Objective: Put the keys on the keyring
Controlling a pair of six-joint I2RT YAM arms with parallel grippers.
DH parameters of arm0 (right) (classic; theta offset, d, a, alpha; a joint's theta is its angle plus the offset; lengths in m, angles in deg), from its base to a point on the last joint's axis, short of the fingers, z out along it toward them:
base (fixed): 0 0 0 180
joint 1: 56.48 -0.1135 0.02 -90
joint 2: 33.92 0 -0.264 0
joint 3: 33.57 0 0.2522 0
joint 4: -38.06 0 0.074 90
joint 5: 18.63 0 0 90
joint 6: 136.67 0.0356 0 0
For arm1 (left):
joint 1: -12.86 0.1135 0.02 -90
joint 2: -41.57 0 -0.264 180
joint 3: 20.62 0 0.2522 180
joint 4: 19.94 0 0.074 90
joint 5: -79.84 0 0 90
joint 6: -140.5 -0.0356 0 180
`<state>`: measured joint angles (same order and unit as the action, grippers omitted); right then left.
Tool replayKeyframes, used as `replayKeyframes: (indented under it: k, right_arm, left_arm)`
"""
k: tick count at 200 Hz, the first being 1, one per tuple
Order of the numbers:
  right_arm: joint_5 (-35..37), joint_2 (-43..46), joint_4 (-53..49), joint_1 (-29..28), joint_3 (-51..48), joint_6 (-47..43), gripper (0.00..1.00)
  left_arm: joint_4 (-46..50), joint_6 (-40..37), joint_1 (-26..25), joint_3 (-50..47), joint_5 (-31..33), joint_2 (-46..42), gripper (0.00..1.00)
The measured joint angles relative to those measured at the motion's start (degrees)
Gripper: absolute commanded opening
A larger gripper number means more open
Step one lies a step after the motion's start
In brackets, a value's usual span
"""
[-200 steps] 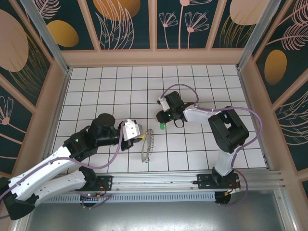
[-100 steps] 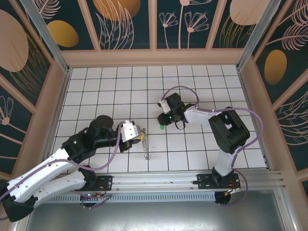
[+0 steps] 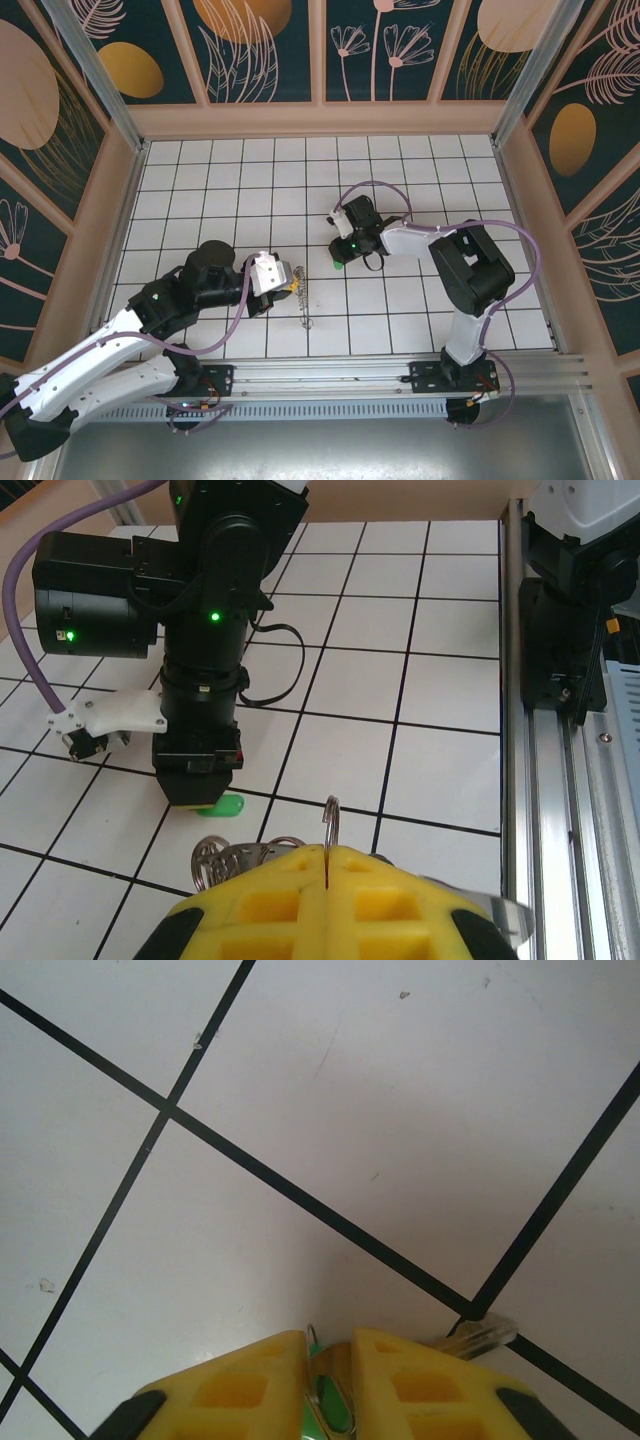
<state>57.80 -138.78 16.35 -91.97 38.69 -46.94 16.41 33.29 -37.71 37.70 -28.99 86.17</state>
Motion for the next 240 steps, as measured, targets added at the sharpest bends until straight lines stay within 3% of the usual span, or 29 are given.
replayKeyframes:
  k: [42,106,153,210,240]
  right_arm:
    - [-0.15,0.02,0.04,-0.04,0.07,-0.98,0.00]
    - [-0.48,2.32,0.15,-0.04,-1.20,-1.68,0.00]
    - [-5.46,17.00,0.79,-0.04,-7.45,-6.36,0.00]
    - [-21.59,37.27,1.99,-0.04,-9.44,-9.79,0.00]
    - [-28.79,43.34,0.87,-0.04,-8.90,-9.99,0.00]
  left_arm:
    - [0.04,0.00,0.00,0.00,0.00,0.00,0.00]
    - [0.20,0.00,0.00,0.00,0.00,-0.24,0.00]
    - [1.07,-0.28,0.00,0.00,0.79,1.42,0.00]
    - [2.71,-2.67,0.00,1.95,2.60,4.46,0.00]
    - [3.23,-3.52,0.00,4.37,1.88,6.14,0.00]
